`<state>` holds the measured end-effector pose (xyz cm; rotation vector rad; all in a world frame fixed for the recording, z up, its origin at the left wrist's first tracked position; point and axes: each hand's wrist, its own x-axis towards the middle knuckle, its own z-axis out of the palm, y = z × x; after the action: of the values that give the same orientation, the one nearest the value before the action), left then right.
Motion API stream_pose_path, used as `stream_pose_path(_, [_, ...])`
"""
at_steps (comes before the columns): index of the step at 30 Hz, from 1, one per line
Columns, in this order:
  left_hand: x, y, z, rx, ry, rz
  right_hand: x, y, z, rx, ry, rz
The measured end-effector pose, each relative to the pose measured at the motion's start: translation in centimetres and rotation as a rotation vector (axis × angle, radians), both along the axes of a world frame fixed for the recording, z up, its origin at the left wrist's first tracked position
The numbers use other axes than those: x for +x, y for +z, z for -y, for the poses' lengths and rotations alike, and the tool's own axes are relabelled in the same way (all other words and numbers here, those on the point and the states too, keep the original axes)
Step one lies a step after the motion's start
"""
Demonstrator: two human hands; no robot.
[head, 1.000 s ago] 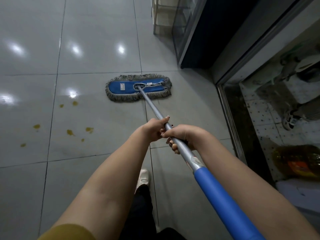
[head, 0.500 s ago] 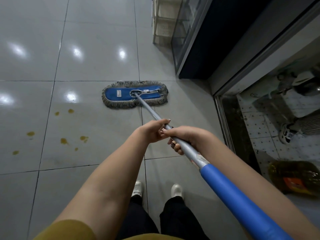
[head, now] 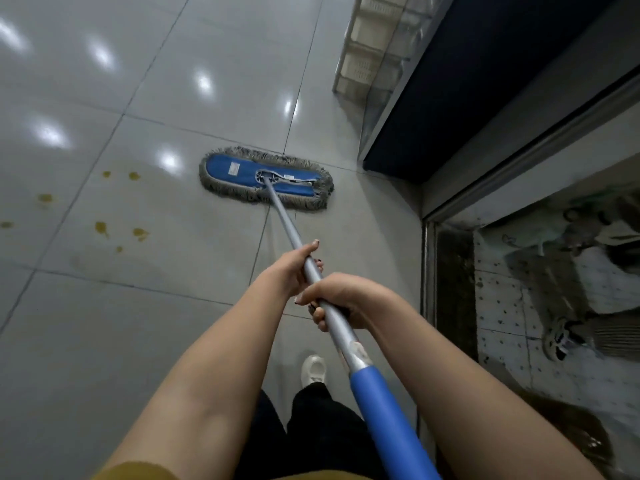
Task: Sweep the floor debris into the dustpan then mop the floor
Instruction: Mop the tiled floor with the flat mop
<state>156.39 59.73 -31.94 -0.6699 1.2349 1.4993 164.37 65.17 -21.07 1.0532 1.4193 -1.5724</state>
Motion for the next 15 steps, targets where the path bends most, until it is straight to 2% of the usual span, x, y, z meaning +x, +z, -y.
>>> stream_pose_path(6, [1.6,-0.1,-0.5,0.066,0.084,-0.034,1.7,0.8,-1.5,-0.06,-0.004,-0.007])
stream_pose_path(15, [5.4,0.1,-0.7,0.189,0.075,0.044,5.5,2.0,-2.7,0.019,0.074,0.032])
